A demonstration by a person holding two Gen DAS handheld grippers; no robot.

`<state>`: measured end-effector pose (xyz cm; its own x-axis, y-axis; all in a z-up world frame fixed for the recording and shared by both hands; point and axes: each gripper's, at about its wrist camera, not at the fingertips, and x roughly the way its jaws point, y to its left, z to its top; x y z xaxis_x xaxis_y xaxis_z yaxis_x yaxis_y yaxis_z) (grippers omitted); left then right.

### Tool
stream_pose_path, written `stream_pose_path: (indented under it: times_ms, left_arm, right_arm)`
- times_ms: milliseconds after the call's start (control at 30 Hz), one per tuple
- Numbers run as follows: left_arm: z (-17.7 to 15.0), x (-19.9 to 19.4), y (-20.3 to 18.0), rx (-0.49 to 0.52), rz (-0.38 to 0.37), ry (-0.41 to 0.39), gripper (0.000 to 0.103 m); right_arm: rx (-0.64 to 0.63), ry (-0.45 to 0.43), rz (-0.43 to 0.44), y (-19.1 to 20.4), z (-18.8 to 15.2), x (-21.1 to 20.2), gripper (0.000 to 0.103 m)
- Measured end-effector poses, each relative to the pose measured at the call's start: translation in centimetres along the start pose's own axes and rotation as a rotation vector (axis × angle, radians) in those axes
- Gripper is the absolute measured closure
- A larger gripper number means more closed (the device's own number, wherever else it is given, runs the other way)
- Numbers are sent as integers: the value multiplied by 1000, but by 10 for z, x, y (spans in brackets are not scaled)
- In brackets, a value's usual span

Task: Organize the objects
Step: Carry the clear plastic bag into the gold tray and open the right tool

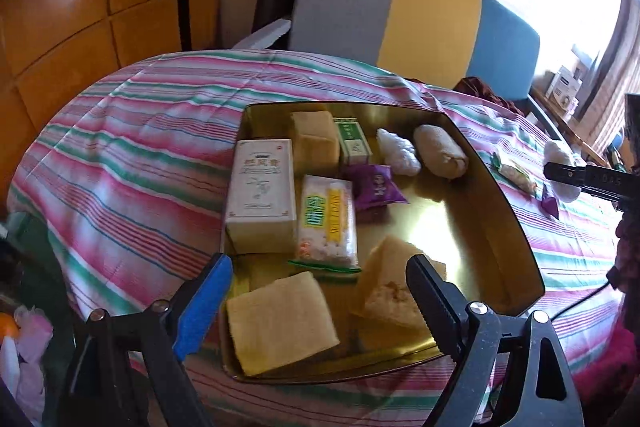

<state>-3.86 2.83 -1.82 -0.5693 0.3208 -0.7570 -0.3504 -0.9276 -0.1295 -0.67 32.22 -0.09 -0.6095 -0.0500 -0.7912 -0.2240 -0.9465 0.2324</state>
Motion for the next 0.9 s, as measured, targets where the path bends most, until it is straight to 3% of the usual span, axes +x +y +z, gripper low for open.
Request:
stream_pose_path:
  times_ms: [133,400,600,900]
  left_arm:
    - [0,0,12,-36,14,-6,14]
    - [-2,0,20,-54,18,-11,11]
    - [-3,0,22,-56,24,-15,11]
    - [-2,-5,18,-36,71,-41,11]
  right_arm:
    - [-91,63,63,56,0,39,71]
    - [-139,260,162,115,-24,129,68]
    - [-190,245,181,129,-31,125,63]
    - [-135,240,179,120,-33,115,59]
